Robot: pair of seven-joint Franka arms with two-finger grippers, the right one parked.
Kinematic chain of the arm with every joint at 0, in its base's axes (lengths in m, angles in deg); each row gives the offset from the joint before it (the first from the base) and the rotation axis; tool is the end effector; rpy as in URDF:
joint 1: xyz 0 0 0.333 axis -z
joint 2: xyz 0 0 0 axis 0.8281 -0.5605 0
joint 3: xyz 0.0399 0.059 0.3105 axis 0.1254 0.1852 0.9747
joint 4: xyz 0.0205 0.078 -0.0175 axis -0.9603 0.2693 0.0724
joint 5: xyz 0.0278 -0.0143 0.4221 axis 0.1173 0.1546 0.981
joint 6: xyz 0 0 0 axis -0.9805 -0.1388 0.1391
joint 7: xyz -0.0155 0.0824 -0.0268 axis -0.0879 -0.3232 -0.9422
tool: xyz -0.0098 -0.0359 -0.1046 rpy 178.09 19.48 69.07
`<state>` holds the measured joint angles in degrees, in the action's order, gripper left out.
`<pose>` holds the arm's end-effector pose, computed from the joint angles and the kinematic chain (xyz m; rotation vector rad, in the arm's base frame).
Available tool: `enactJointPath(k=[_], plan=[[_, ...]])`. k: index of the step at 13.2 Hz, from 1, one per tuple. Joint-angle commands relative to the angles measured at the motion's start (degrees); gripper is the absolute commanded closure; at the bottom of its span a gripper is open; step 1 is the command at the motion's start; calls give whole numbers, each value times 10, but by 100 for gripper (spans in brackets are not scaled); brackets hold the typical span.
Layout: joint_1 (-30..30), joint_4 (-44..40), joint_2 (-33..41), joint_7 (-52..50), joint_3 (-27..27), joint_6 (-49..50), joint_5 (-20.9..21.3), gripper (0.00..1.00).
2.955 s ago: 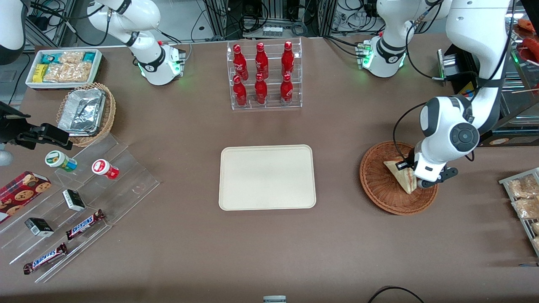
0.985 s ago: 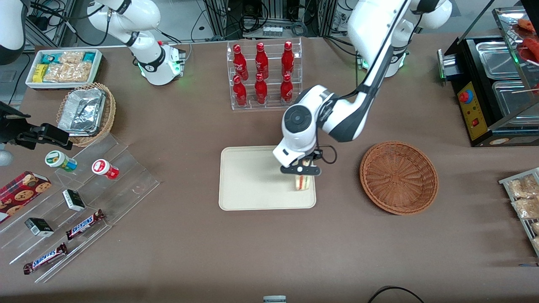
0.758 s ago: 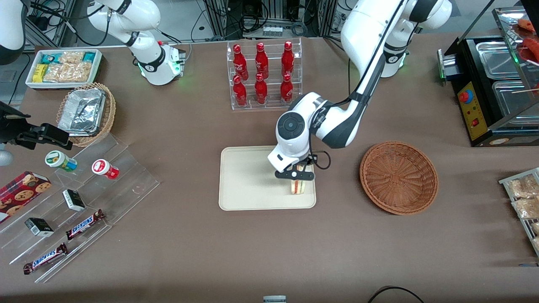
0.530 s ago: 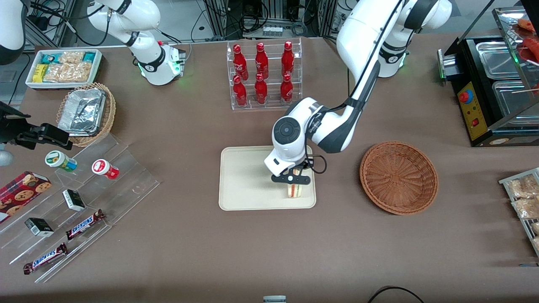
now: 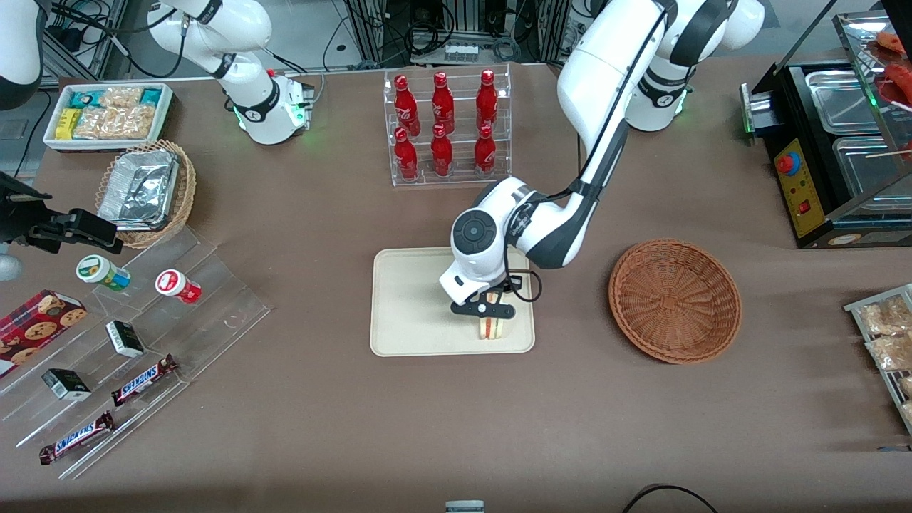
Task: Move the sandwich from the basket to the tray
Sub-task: 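Lower the sandwich onto the tray with the left gripper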
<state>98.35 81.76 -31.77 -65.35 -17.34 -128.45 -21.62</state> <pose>0.5636 -0.4899 0.2140 -3.0260 0.1866 0.0795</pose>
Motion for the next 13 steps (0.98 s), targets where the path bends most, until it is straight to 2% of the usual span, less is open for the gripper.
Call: enactJointPath(k=[1, 2, 3, 13], plan=[[9, -20, -12, -20, 7, 3, 3, 65], [9, -20, -13, -25, 7, 3, 4, 22], [9, -20, -15, -27, 7, 3, 3, 0], [5, -26, 7, -44, 10, 11, 8, 0]])
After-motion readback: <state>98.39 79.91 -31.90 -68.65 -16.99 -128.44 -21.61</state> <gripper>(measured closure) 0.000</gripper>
